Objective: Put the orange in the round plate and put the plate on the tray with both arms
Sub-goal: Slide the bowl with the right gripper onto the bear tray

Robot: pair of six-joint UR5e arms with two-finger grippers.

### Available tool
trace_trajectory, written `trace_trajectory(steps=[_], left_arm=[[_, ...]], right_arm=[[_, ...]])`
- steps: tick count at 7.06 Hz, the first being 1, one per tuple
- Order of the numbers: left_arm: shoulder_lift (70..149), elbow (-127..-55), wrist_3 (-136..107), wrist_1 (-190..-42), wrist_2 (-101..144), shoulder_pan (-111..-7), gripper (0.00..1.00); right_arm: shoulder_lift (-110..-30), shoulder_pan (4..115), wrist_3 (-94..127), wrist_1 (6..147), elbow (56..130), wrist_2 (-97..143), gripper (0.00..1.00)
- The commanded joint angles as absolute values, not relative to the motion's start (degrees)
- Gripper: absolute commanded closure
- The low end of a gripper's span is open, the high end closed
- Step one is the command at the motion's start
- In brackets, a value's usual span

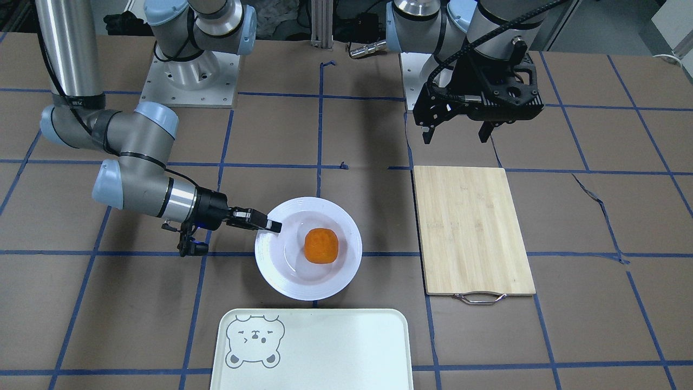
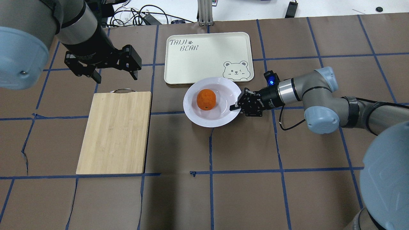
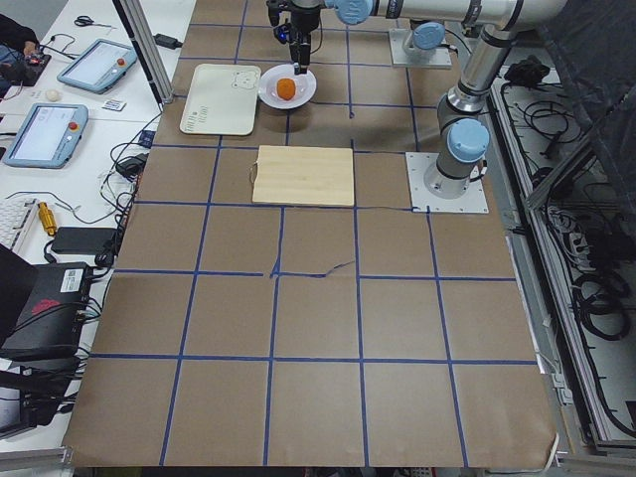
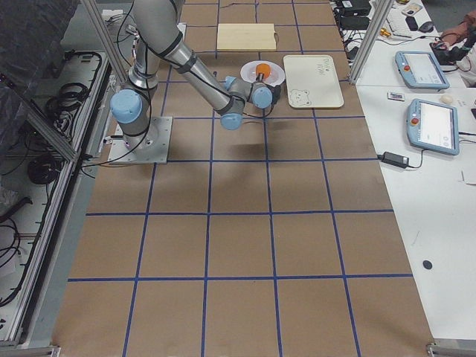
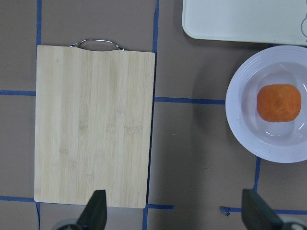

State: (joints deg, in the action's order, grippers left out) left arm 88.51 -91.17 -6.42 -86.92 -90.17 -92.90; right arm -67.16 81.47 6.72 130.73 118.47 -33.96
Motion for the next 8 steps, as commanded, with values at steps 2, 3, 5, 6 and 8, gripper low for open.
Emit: trace_trajectory(steps=[2, 3, 5, 6, 8], left_arm=[[88.5, -91.1, -6.4, -86.9, -90.2, -92.9, 0.00], [88.5, -91.1, -6.4, -86.9, -90.3, -92.9, 0.00], [88.5, -91.1, -6.4, -86.9, -90.3, -92.9, 0.00], [88.5, -91.1, -6.4, -86.9, -90.3, -92.9, 0.00], [88.5, -91.1, -6.3, -86.9, -90.3, -92.9, 0.00]], right_arm=[[-66.5, 81.5, 18.1, 130.5, 106.5, -33.8, 1.00], [-61.1, 81.5, 19.5, 130.5, 99.0, -33.4, 1.00], [-51.6, 81.6, 21.0, 130.5, 86.9, -33.2, 1.00], [-50.9, 81.6, 20.9, 130.6, 86.7, -32.9, 1.00], [-48.2, 81.6, 20.9, 131.4, 86.5, -33.0, 1.00]])
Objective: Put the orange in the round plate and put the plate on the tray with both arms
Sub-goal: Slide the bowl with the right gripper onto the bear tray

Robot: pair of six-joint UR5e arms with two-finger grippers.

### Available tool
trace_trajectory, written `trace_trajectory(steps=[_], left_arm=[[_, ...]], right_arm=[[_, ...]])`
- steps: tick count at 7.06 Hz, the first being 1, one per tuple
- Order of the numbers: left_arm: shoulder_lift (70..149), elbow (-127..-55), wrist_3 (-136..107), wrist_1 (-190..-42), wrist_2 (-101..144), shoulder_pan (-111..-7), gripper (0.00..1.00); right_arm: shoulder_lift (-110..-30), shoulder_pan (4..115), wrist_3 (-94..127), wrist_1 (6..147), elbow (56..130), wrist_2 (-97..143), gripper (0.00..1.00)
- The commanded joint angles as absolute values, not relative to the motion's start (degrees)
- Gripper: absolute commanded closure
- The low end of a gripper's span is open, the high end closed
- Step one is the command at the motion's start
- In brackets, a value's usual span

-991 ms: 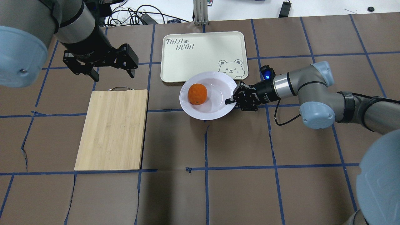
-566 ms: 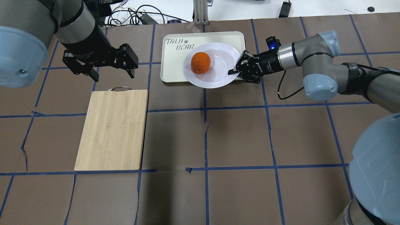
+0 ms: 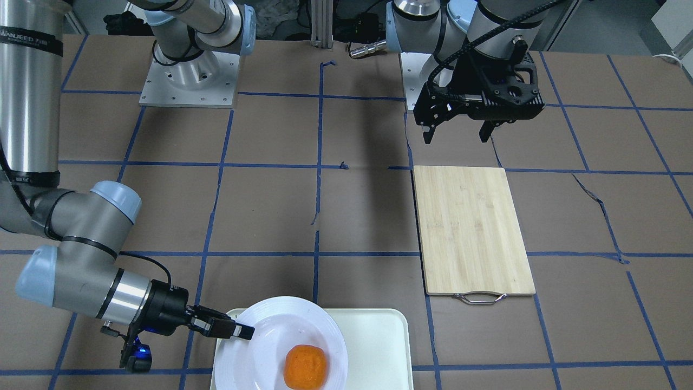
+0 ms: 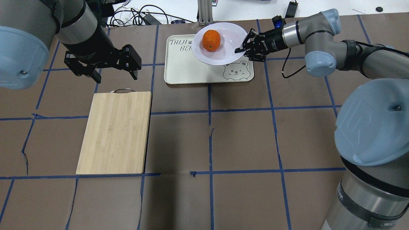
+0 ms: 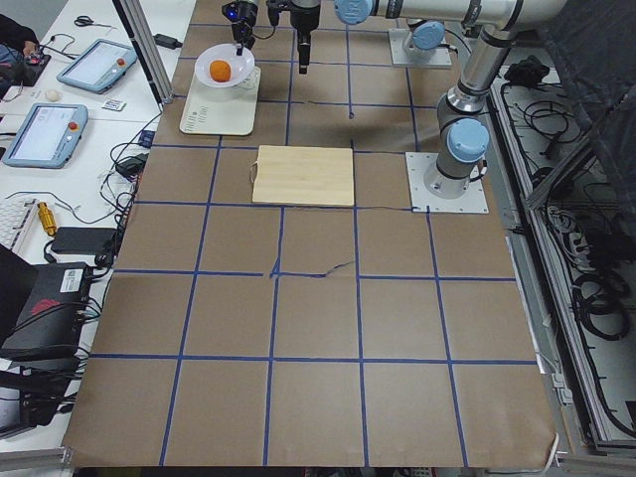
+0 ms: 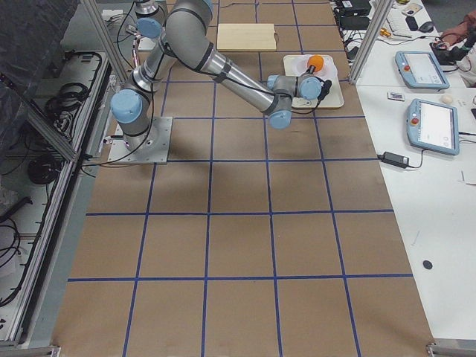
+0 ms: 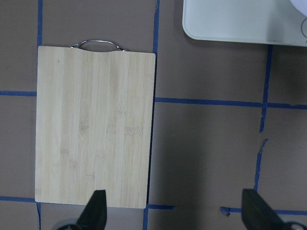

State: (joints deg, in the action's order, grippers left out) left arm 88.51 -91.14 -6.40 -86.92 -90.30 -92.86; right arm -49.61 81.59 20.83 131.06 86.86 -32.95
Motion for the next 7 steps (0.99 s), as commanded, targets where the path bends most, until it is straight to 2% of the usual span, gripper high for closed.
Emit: trace_trajectory(steps=[1, 5, 6, 7], left_arm=[[88.5, -91.1, -6.4, -86.9, -90.4, -92.9, 0.00], [88.5, -91.1, -6.4, -86.9, -90.3, -92.9, 0.00], [88.5, -91.1, -6.4, -86.9, -90.3, -92.9, 0.00], [88.5, -91.1, -6.4, -86.9, -90.3, -92.9, 0.00]], right_arm=[[-48.0, 81.7, 20.8, 131.4, 86.7, -33.0, 0.99], [-46.3, 82.7, 19.8, 131.5, 86.8, -32.9, 0.93], [-46.2, 82.8, 19.8, 131.5, 86.8, -33.1, 0.85], [-46.2, 82.8, 19.8, 131.5, 86.8, -33.7, 0.54]])
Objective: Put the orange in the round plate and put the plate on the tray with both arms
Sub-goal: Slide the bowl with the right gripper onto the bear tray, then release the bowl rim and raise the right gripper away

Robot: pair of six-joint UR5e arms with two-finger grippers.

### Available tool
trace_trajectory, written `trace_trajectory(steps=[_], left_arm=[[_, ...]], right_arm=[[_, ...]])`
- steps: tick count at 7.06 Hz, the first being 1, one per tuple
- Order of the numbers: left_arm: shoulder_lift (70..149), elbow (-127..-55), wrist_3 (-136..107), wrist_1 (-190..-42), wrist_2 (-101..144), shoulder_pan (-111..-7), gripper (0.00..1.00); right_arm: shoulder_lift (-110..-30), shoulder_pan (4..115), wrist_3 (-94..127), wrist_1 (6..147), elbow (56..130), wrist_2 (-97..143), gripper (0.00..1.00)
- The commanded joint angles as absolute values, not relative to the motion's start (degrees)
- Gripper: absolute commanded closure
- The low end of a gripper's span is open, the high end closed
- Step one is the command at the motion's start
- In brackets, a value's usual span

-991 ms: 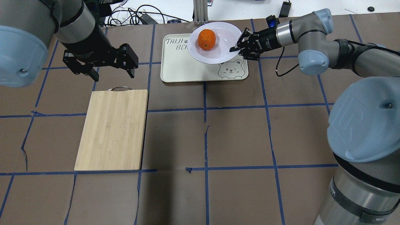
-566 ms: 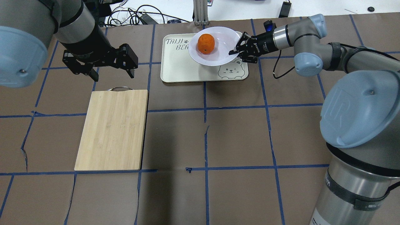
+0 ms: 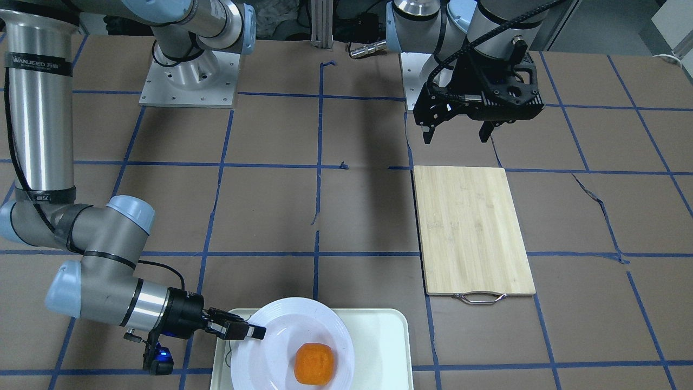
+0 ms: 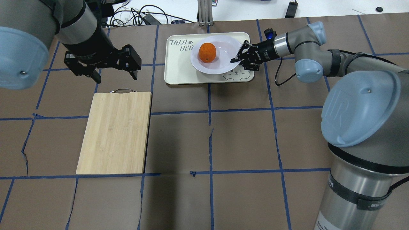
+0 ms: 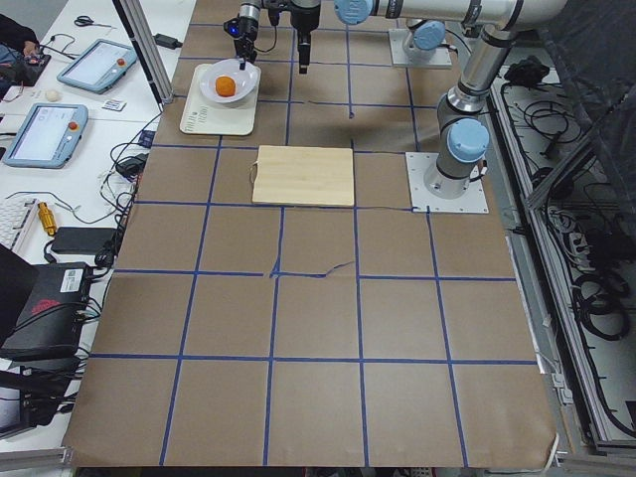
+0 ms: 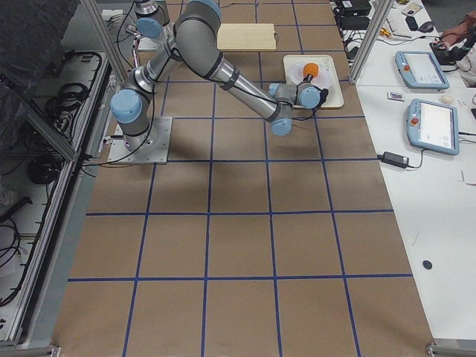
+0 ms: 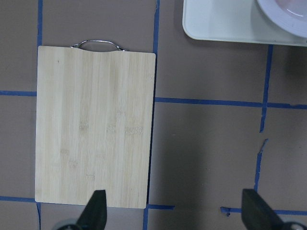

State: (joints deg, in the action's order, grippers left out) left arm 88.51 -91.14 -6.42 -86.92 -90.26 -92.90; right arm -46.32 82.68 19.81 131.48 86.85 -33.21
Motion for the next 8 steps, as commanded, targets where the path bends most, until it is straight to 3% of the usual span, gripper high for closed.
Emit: trace_trajectory(steps=[1, 4, 6, 8], left_arm=[[88.5, -91.1, -6.4, -86.9, -90.4, -92.9, 0.00], [88.5, -91.1, -6.3, -86.9, -90.4, -92.8, 0.00], [88.5, -91.1, -6.3, -86.9, -90.3, -92.7, 0.00], [88.5, -91.1, -6.4, -86.9, -90.3, -92.7, 0.00]], right_arm=[[-46.2, 82.8, 19.8, 131.5, 86.9, -34.1, 0.29], [-49.1, 82.6, 20.3, 131.3, 86.4, -37.2, 0.00], [-53.7, 82.2, 19.7, 129.9, 85.3, -45.7, 0.00], [-63.5, 83.7, 17.9, 117.9, 85.8, -57.9, 0.00]])
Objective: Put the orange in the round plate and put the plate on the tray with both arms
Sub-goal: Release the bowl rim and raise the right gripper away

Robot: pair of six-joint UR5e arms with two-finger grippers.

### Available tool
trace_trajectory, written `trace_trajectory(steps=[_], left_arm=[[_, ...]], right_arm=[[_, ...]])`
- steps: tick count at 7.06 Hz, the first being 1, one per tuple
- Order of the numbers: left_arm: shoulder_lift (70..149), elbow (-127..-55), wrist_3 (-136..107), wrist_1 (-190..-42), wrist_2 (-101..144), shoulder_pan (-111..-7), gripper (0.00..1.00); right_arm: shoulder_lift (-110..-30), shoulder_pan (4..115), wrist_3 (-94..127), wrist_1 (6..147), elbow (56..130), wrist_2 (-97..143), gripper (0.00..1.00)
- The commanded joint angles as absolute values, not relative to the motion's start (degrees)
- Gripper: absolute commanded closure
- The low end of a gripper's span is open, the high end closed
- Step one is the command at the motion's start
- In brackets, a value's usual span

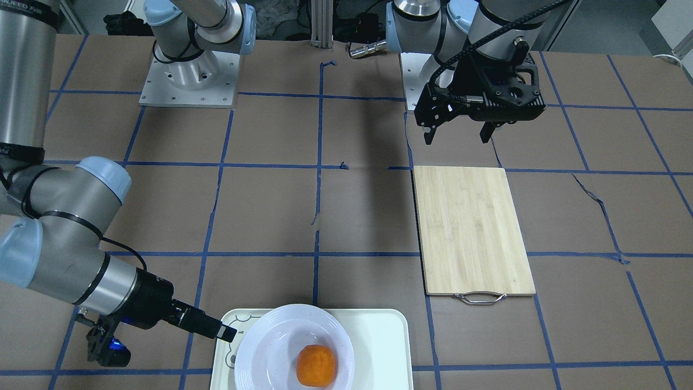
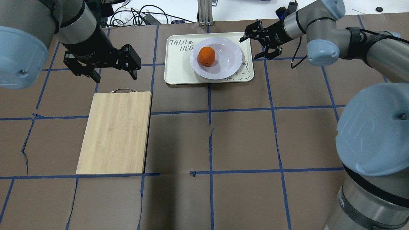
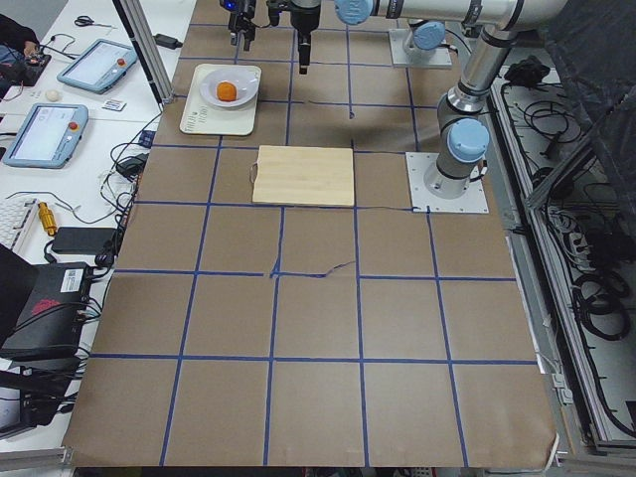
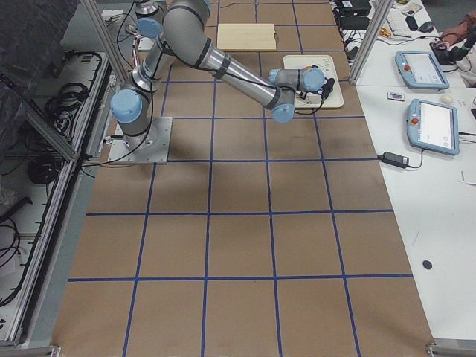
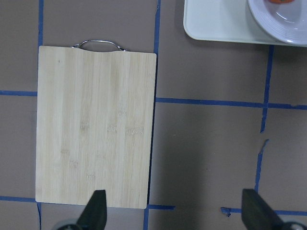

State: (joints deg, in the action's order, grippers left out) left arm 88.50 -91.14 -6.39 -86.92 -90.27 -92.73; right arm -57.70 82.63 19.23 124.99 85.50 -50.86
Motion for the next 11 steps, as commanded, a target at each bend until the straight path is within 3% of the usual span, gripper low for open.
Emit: trace_trajectory(steps=[1, 3, 6, 11], left_arm=[[88.5, -91.1, -6.3, -86.9, -90.3, -92.7, 0.00], [88.5, -91.1, -6.3, -86.9, -90.2, -92.7, 0.00], [88.5, -91.1, -6.3, -86.9, -90.3, -92.7, 0.00], [88.5, -91.1, -6.3, -86.9, -90.2, -92.6, 0.00]], right_arm=[[-69.5, 86.3, 16.1, 106.8, 85.4, -68.2, 0.00], [-77.9, 87.5, 13.9, 98.1, 85.3, -80.1, 0.00], [-84.3, 87.6, 12.1, 93.9, 85.2, -90.3, 0.00], [-84.6, 87.5, 10.8, 93.9, 85.2, -90.3, 0.00]])
